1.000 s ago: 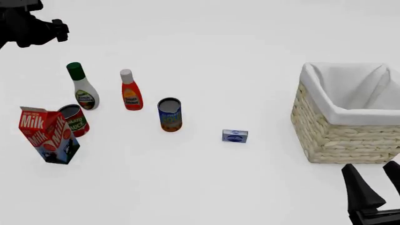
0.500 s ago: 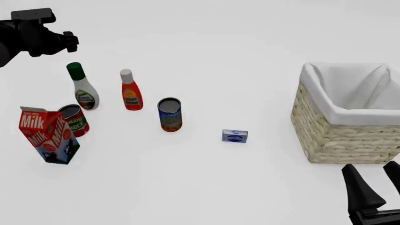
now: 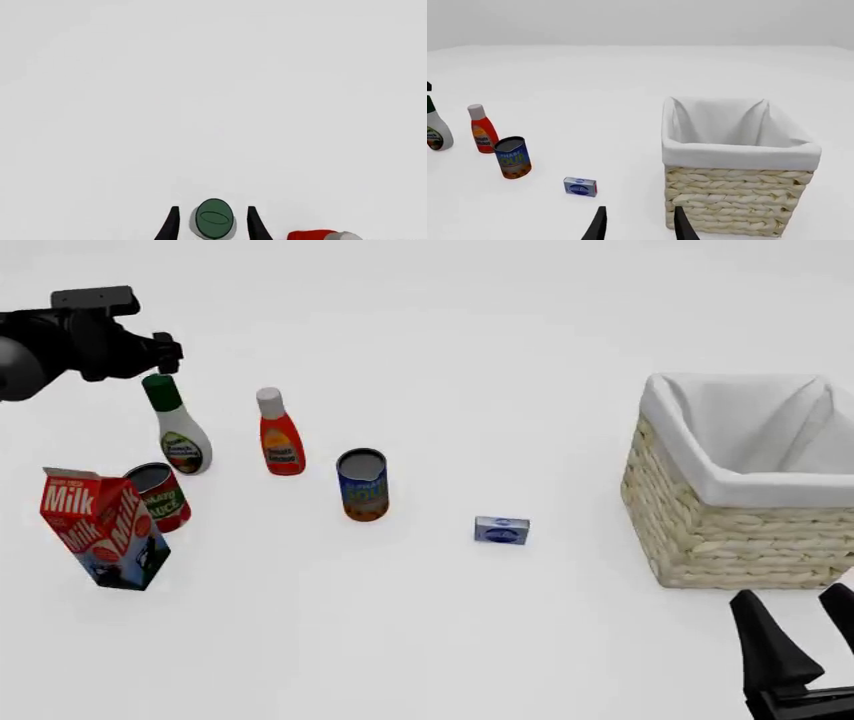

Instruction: Pick the salad dressing and place it in the basket.

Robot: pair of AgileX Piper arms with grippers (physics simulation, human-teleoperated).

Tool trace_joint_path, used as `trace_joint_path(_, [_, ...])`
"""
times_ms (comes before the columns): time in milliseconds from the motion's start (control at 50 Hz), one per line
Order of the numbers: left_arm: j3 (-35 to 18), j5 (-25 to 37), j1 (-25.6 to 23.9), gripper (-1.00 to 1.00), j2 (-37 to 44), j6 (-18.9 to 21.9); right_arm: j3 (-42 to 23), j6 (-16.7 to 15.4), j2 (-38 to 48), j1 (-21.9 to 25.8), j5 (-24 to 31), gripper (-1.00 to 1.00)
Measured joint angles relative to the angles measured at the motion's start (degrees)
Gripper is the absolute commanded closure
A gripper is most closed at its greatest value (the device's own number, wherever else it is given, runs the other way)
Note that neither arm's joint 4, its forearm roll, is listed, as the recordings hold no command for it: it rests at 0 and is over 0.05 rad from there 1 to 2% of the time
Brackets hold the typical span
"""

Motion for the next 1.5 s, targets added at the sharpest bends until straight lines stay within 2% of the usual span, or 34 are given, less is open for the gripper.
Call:
trace_joint_path(1120, [2.15, -2.82, -0.79, -1.0, 4.13, -0.77, 1.2, 0.13, -0.01, 0.14, -0.36, -1.0])
trace_joint_path(1140, [2.34, -3.0, -0.87, 1.0, 4.05, -0.88, 1.2, 0.13, -0.01, 0.15, -0.36, -1.0])
trace_joint_path(1500, [6.89, -7.94, -1.74, 1.0, -0.32, -1.16, 0.98, 0.07, -0.01, 0.21, -0.16, -1.0])
